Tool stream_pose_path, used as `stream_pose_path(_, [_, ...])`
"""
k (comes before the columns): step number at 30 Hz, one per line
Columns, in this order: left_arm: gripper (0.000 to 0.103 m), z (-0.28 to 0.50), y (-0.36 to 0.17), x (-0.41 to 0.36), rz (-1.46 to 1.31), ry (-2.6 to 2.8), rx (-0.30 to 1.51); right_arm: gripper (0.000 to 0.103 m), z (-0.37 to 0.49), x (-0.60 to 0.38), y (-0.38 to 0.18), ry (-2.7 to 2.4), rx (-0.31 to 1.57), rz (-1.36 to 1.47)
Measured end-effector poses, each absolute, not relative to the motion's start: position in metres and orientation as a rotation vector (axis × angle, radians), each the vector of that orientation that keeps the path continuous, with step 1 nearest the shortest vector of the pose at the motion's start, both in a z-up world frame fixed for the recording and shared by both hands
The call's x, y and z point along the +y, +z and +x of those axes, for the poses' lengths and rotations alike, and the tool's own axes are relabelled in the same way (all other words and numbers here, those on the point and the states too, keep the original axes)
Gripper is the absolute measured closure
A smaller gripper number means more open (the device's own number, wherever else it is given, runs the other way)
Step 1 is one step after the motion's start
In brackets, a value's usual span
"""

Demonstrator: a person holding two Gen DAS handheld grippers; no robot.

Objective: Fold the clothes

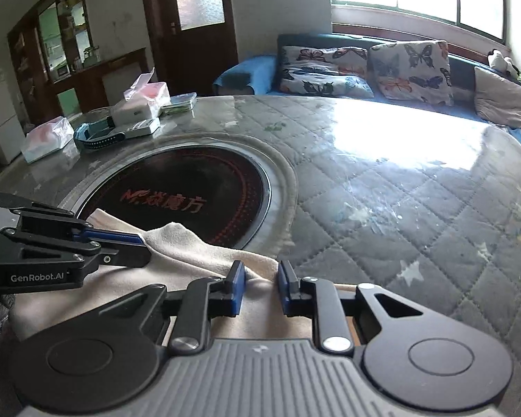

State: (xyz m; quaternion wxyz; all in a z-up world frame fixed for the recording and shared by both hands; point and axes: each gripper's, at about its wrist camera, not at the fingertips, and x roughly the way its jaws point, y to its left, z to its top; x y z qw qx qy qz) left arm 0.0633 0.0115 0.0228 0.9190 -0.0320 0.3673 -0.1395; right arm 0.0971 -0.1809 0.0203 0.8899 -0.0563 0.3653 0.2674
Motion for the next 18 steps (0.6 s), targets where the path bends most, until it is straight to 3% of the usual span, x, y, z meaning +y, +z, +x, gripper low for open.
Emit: stream_pose_path(18, [0.091, 0.014, 0.033, -0.022, 0.045, -0.455, 0.685, 0.083, 0.098, -0.163, 0.025, 0.635, 0.777, -0.181])
